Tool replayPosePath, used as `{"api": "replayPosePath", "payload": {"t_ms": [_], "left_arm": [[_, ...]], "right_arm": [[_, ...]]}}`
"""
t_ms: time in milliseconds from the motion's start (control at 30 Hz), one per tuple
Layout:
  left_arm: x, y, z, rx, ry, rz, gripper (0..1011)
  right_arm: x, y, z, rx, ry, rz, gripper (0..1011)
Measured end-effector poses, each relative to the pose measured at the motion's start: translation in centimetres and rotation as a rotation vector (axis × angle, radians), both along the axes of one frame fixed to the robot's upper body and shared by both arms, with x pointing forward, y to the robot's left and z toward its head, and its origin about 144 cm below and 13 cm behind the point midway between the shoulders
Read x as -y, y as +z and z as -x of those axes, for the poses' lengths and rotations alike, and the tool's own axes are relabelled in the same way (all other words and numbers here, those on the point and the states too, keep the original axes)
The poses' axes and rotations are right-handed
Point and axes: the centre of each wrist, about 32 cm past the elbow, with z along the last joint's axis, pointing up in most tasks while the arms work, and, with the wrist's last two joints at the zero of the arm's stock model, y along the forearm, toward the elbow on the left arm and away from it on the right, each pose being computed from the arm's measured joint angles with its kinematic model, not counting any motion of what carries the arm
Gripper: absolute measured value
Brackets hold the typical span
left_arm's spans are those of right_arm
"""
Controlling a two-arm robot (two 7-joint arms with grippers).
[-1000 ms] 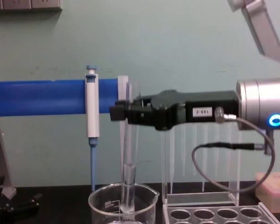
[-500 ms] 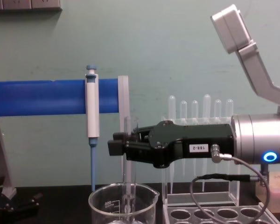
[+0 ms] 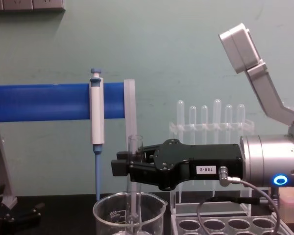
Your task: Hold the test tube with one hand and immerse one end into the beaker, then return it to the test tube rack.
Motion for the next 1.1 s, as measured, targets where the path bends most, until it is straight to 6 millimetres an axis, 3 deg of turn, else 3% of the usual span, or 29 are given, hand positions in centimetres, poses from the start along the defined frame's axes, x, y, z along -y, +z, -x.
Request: {"api": "replayPosePath", "payload": {"t_ms": [1100], "left_arm": [[0.00,0.00,0.00,0.000,0.000,0.000,1000]], "right_arm": [[0.16,-0.41,-0.02,-0.001,-0.004,0.001,227]]}}
